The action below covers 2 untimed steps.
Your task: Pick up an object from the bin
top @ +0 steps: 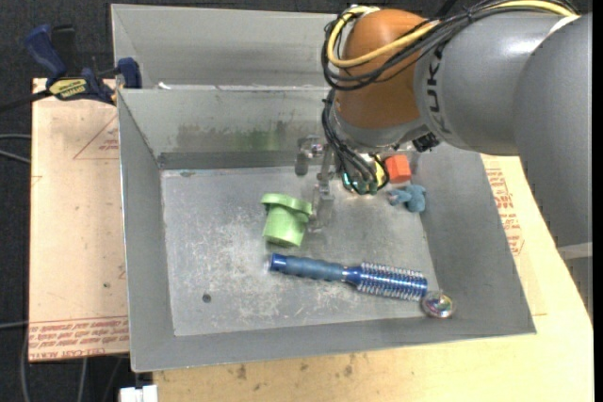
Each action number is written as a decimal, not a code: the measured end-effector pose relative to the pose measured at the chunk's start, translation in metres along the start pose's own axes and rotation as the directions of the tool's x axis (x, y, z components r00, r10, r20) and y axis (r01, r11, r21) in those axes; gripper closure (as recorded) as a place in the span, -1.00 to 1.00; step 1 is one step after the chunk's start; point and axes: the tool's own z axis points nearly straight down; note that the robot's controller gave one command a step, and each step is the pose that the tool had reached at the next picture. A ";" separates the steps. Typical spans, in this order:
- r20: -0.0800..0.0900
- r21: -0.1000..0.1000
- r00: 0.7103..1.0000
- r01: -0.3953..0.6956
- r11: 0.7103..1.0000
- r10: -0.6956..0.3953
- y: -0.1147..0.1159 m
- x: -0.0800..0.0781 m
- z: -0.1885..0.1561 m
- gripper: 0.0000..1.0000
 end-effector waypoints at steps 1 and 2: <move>0.001 0.000 1.000 0.003 1.000 -0.003 -0.002 0.009 0.063 -1.00; 0.009 0.000 1.000 0.003 1.000 -0.003 -0.002 0.007 0.058 1.00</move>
Offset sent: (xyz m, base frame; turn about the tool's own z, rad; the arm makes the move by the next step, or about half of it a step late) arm -0.0080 -0.0025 -0.0587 -0.0038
